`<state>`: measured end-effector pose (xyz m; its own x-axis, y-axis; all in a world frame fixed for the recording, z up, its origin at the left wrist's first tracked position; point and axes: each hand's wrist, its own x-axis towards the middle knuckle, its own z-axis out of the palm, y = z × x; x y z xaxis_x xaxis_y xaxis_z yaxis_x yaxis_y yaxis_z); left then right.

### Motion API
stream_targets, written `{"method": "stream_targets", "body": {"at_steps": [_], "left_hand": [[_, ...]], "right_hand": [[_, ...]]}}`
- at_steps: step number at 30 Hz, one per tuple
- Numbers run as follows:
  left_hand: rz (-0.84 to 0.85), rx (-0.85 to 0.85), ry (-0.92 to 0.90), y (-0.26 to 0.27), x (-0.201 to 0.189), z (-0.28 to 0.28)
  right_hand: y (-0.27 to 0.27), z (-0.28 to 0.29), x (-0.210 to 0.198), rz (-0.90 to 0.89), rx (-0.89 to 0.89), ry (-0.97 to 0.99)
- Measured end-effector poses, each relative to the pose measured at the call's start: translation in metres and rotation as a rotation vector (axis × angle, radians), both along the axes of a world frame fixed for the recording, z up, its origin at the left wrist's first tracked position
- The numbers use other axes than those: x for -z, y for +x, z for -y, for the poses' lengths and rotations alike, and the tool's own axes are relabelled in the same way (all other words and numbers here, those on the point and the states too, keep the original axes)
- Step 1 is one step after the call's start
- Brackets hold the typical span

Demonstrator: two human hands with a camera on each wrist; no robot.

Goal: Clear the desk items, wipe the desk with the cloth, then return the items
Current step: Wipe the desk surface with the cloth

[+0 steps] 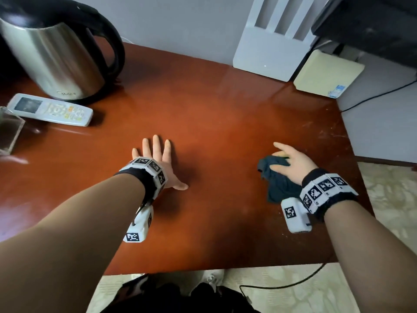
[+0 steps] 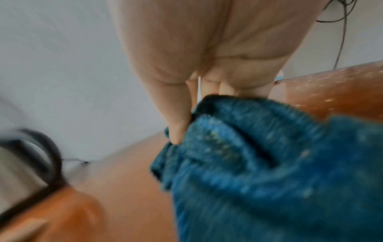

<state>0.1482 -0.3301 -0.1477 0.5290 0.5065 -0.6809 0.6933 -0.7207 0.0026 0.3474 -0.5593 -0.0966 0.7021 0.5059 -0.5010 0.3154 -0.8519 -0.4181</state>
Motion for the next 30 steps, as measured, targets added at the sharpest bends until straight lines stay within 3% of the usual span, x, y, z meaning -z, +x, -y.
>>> {"method": "stream_targets", "body": {"at_steps": [2, 4, 6, 9, 12, 15, 20, 26, 30], "left_hand": [[0.008, 0.004, 0.003, -0.001, -0.001, 0.0], [0.015, 0.005, 0.004, -0.001, -0.001, 0.0], [0.026, 0.007, 0.006, -0.002, -0.001, -0.001], [0.061, 0.014, 0.016, -0.004, -0.001, 0.001], [0.097, 0.034, 0.042, -0.01, -0.001, 0.004], [0.124, 0.075, 0.071, -0.017, -0.003, 0.01], [0.155, 0.188, 0.047, -0.019, -0.005, 0.054], [0.178, 0.121, -0.017, 0.001, -0.004, 0.129], [0.21, 0.11, -0.02, 0.008, -0.002, 0.166]], "right_hand": [[-0.02, -0.008, -0.011, -0.071, 0.014, 0.24], [-0.04, -0.018, -0.009, -0.034, -0.056, 0.319], [-0.059, -0.027, 0.005, 0.091, -0.155, 0.163], [-0.094, -0.035, 0.029, 0.107, -0.293, -0.118], [-0.121, -0.032, 0.045, 0.195, -0.367, -0.159], [-0.115, -0.014, 0.052, 0.238, -0.292, -0.094], [-0.073, 0.058, 0.053, 0.162, -0.09, -0.142], [-0.021, 0.168, 0.033, 0.205, 0.23, -0.228], [0.001, 0.185, 0.0, 0.334, 0.239, 0.097]]}}
